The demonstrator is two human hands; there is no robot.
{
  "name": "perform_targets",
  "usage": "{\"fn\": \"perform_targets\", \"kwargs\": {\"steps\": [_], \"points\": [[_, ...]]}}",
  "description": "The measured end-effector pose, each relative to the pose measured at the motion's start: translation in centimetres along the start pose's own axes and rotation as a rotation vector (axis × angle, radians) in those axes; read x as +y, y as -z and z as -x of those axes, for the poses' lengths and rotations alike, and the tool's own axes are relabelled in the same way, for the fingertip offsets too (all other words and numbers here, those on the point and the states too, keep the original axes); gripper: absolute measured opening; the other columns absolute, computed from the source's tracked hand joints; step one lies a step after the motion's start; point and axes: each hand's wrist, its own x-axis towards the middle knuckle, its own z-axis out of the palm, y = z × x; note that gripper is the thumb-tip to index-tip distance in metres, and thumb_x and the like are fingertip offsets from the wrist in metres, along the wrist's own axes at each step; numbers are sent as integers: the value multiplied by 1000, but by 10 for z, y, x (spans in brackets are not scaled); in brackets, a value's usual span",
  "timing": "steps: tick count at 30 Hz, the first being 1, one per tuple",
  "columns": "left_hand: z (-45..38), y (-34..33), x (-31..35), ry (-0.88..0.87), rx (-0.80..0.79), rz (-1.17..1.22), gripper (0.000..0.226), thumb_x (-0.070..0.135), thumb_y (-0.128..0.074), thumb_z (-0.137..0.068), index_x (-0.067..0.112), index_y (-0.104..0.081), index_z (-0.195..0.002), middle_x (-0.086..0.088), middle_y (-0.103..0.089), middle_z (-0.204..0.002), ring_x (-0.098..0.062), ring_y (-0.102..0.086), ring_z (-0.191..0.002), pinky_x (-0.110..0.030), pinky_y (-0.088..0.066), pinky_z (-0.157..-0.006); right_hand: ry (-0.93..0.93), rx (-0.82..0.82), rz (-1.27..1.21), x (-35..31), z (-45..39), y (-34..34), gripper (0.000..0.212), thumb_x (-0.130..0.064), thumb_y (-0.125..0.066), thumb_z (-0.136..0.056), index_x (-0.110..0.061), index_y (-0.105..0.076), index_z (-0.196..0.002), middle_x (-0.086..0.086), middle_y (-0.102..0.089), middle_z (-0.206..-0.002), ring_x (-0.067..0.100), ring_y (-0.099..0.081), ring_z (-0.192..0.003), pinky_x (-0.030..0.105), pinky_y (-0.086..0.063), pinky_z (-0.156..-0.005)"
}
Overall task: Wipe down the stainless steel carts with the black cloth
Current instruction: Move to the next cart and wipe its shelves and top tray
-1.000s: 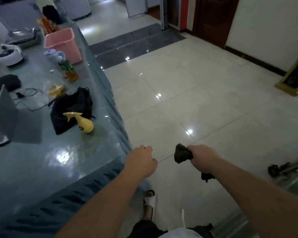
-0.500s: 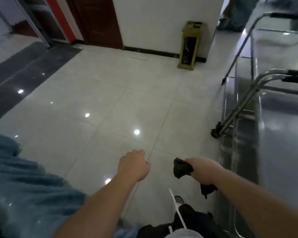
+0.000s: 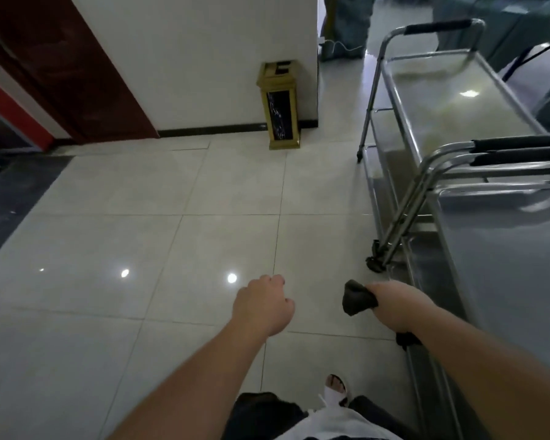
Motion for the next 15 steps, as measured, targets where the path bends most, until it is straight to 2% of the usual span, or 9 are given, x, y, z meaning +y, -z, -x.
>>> {"fn": "perform_targets", "kwargs": {"steps": [5, 7, 12, 15], "points": [[-78, 29, 18, -109, -64, -53, 54, 45, -46, -102, 23, -48, -151, -3, -56, -144, -27, -54, -129, -41, -45, -101, -134, 45, -178, 23, -37, 25, 21, -21, -54, -100, -30, -64, -116, -8, -66, -100, 13, -64, -90, 33, -56, -86], [-115, 40, 27, -168, -91, -98, 54, 43, -47, -101, 23, -48, -151, -3, -55, -145, -27, -54, -129, -41, -45, -102, -209, 37, -245, 30, -52, 28, 19, -23, -55, -100, -32, -63, -115, -9, -65, -98, 12, -63, -90, 34, -56, -88], [-215, 74, 51, -371, -129, -226, 53, 43, -48, -100, 23, -50, -149, -4, -56, -145, -29, -55, -130, -41, -44, -103, -472, 44, -430, 48, -90, 35, 17, -21, -56, -97, -34, -61, -106, -9, -63, -94, 12, -62, -87, 35, -56, -85], [-271, 97, 68, -530, -138, -320, 51, 44, -47, -100, 23, -51, -147, -4, -58, -143, -30, -55, -129, -42, -45, -101, -639, 84, -555, 44, -105, 39, 24, -17, -61, -94, -34, -60, -112, -7, -64, -93, 14, -65, -85, 38, -59, -83]]}}
